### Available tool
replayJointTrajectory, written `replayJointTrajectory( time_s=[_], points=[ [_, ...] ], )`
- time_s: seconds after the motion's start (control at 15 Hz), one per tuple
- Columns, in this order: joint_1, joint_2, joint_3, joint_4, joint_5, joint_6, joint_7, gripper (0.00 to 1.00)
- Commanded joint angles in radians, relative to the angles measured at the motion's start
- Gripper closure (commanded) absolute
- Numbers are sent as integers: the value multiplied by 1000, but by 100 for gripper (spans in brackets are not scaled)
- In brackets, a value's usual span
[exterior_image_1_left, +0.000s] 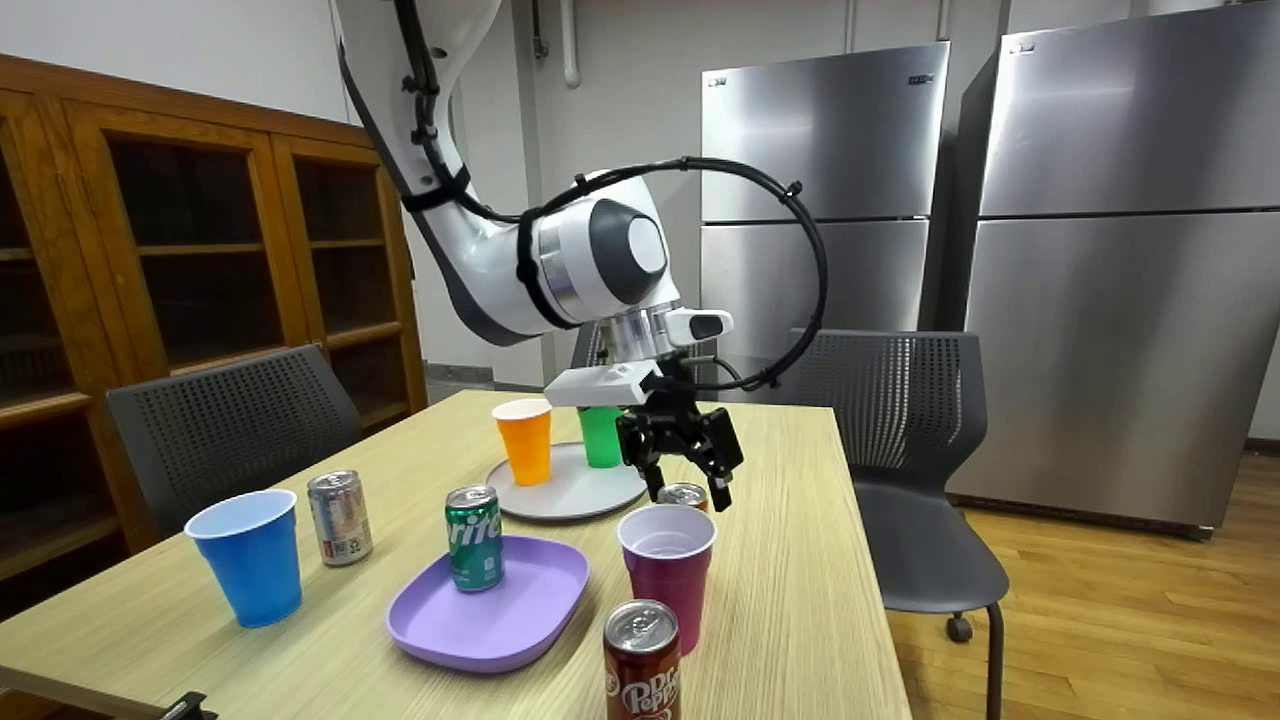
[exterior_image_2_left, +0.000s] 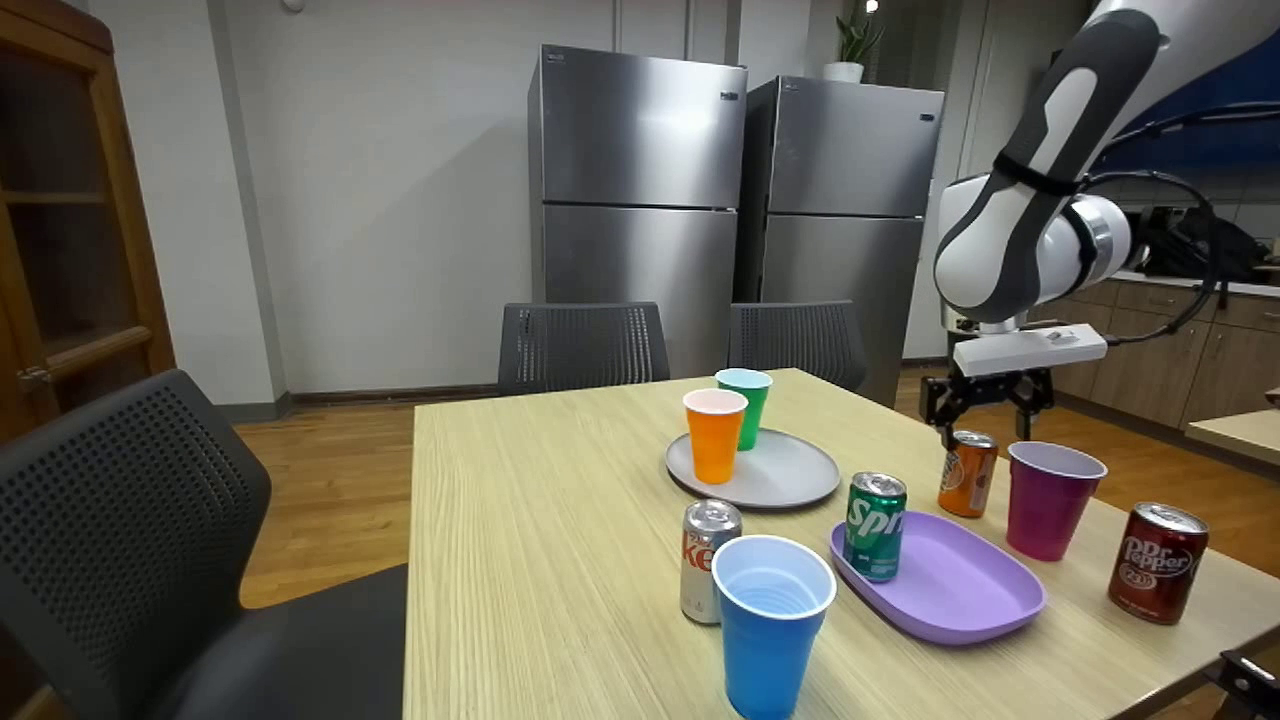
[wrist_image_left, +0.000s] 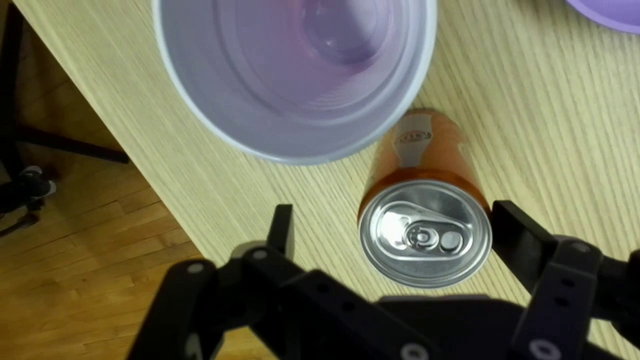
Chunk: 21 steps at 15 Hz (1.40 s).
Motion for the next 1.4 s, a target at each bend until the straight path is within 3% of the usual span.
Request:
replayJointTrajectory(
  time_s=[0.0, 0.53, 0.6, 0.93, 1.33],
  points=[
    [-7, 5, 3, -12, 16, 19, -13, 0],
    [-4, 28, 7, 4, 50, 26, -7, 0],
    [-3, 30, 8, 7, 56, 25, -3, 21],
    [0, 39, 16, 21, 84, 32, 1, 58],
    [2, 26, 28, 25, 113, 37, 0, 59]
  ],
)
